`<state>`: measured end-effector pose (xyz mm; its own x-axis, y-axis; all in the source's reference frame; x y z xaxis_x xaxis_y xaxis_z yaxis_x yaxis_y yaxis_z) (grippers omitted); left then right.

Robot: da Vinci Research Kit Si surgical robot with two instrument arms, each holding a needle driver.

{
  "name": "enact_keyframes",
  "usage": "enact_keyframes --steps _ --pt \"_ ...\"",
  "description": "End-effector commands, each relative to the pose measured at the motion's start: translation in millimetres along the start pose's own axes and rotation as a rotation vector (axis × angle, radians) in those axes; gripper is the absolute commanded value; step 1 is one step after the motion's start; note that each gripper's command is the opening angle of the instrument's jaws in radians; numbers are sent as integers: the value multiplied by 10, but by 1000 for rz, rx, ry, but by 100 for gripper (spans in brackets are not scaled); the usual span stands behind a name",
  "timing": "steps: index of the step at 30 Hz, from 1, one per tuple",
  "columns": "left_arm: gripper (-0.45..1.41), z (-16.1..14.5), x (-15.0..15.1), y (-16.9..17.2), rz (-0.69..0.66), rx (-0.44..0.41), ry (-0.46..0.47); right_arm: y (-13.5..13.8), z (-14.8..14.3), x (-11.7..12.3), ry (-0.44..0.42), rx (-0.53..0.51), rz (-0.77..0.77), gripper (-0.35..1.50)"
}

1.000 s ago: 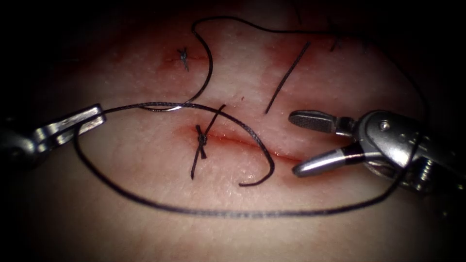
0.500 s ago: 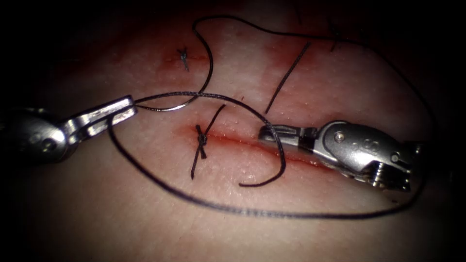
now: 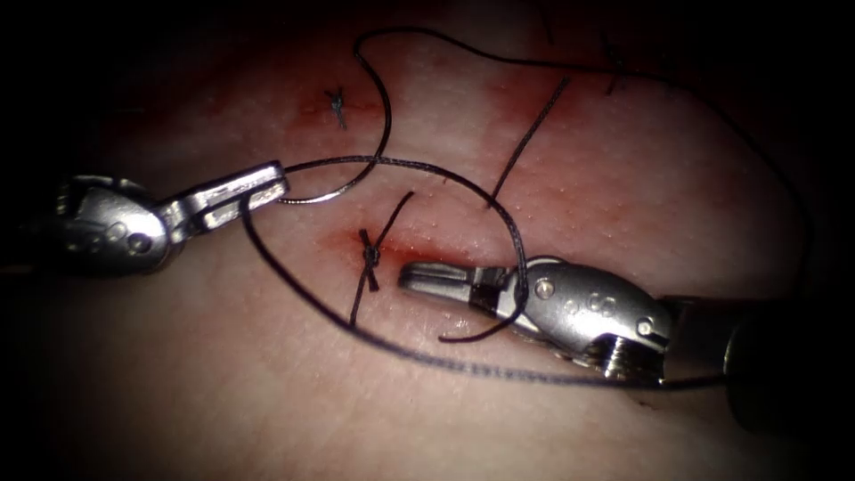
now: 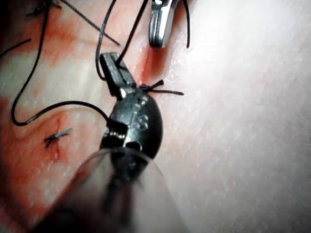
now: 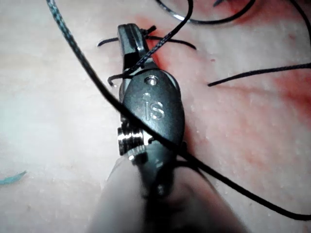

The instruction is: Wound Closure

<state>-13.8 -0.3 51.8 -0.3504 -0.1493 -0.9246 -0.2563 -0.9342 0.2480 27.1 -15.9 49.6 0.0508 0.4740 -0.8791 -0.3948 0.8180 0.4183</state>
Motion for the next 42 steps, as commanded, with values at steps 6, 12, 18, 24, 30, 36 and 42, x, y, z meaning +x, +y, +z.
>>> enact_keyframes --steps 6,12,18,24,30,36,42 --pt "-45 19 -26 57 -17 -70 -51 -10 6 7 59 -13 38 -35" --pt "-45 29 -21 80 -24 -112 -40 -11 6 20 94 -54 58 -35" --pt "-45 46 7 97 -25 -133 -5 -13 15 14 96 -114 90 -35" --pt "-45 56 40 120 -18 -161 40 -7 26 -1 90 -177 133 29" --pt "-45 51 53 125 -15 -175 53 0 29 -5 123 -191 155 83" --pt "-45 47 60 125 -18 -189 44 1 30 -9 123 -201 169 86" --pt "-45 46 91 94 -67 -232 97 4 32 -28 5 -189 140 88"
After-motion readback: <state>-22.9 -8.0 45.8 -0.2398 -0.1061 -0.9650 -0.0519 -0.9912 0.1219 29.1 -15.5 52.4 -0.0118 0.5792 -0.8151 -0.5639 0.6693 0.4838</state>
